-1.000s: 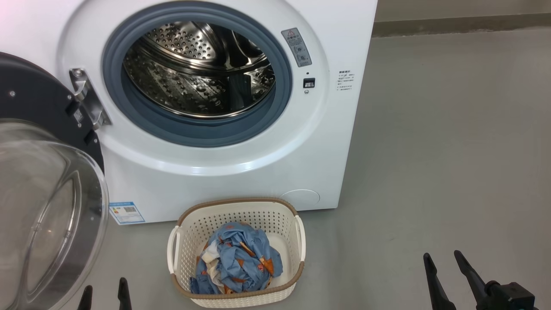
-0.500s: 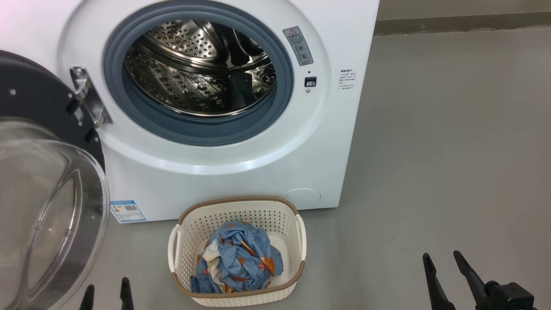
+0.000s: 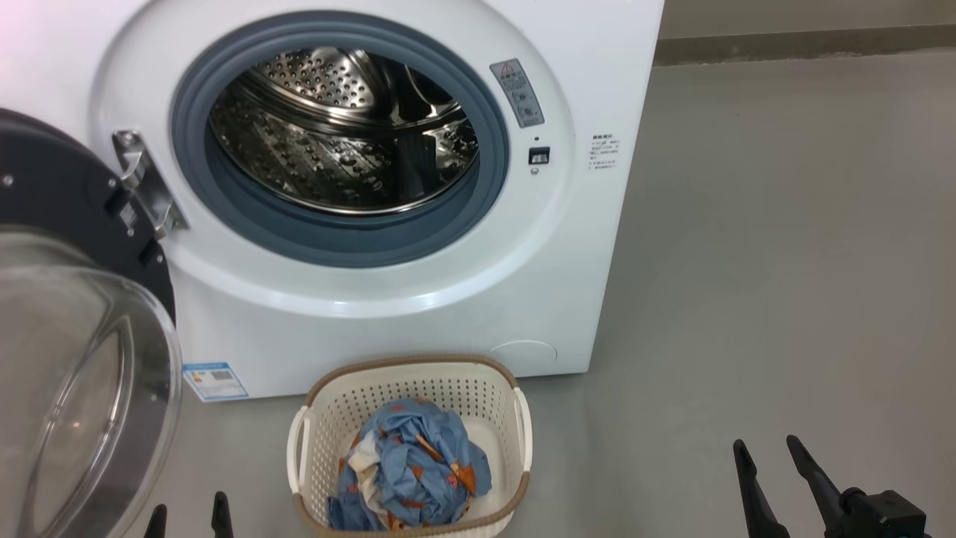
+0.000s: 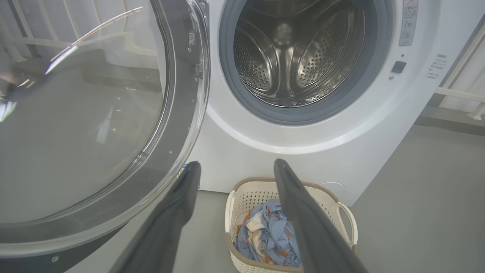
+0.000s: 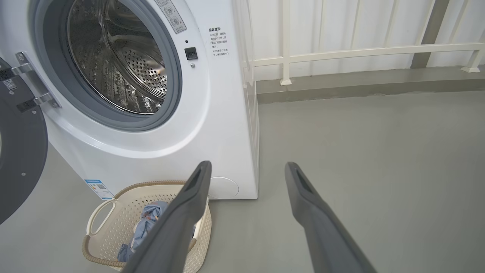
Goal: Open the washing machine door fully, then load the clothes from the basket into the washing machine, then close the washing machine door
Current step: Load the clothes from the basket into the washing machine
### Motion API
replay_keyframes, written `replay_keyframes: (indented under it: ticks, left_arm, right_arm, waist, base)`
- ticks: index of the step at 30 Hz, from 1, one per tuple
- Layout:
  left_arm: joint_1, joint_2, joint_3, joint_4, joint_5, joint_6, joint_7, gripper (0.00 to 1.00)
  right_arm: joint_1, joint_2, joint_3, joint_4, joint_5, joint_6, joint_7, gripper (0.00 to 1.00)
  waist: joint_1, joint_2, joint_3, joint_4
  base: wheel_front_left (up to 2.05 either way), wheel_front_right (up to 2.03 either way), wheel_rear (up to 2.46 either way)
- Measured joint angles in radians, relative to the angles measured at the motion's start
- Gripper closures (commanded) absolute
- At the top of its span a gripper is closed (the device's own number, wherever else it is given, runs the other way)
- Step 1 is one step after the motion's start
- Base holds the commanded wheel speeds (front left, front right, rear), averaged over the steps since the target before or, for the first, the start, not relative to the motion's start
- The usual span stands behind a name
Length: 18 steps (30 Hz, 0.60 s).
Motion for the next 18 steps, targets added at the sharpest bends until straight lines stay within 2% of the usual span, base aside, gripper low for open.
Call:
replay_keyframes:
  ticks: [8, 18]
  left_arm:
    - [0.0, 0.0, 0.002, -0.005, 0.012, 0.018, 0.0, 0.0]
    - [0.0, 0.0, 0.0, -0.008, 0.027, 0.027, 0.0, 0.0]
  right_arm:
    - [0.0, 0.0, 0.0, 0.0, 0.0, 0.0, 0.0, 0.0]
    - [0.0, 0.0, 0.001, 0.0, 0.0, 0.0, 0.0, 0.0]
  waist:
    - [0.0, 0.0001, 0.0, 0.0]
    - [0.0, 0.0, 0.0, -0.001]
  base:
    - [1.08, -1.08, 0.0]
    - [0.1, -0.1, 0.0]
